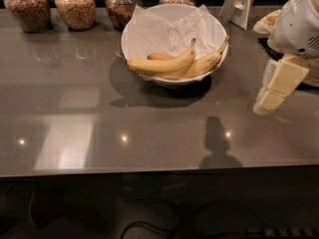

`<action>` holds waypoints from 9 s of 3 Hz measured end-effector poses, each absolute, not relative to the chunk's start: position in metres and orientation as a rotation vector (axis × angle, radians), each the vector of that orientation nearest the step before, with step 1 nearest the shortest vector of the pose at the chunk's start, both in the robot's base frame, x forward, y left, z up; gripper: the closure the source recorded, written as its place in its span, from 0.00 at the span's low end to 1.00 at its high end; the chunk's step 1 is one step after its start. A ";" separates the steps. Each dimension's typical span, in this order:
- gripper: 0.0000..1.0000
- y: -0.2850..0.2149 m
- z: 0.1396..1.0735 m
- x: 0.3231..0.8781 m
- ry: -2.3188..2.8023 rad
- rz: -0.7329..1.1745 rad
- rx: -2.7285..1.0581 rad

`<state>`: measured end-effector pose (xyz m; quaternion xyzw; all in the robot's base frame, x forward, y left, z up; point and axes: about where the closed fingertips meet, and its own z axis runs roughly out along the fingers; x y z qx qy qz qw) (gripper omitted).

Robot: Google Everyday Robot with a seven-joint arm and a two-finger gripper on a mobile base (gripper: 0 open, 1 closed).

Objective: Pick banana from white bowl

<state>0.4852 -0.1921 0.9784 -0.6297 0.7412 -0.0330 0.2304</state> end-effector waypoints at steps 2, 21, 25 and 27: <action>0.00 -0.130 0.984 0.543 1.712 -0.007 -1.856; 0.42 -0.059 0.919 0.630 1.190 -0.124 -2.197; 0.70 -0.049 0.900 0.642 1.148 -0.148 -2.217; 1.00 -0.049 0.906 0.639 1.150 -0.157 -2.212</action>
Offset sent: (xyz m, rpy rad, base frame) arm 0.0889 0.1041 0.0109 0.1478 -0.1609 0.4096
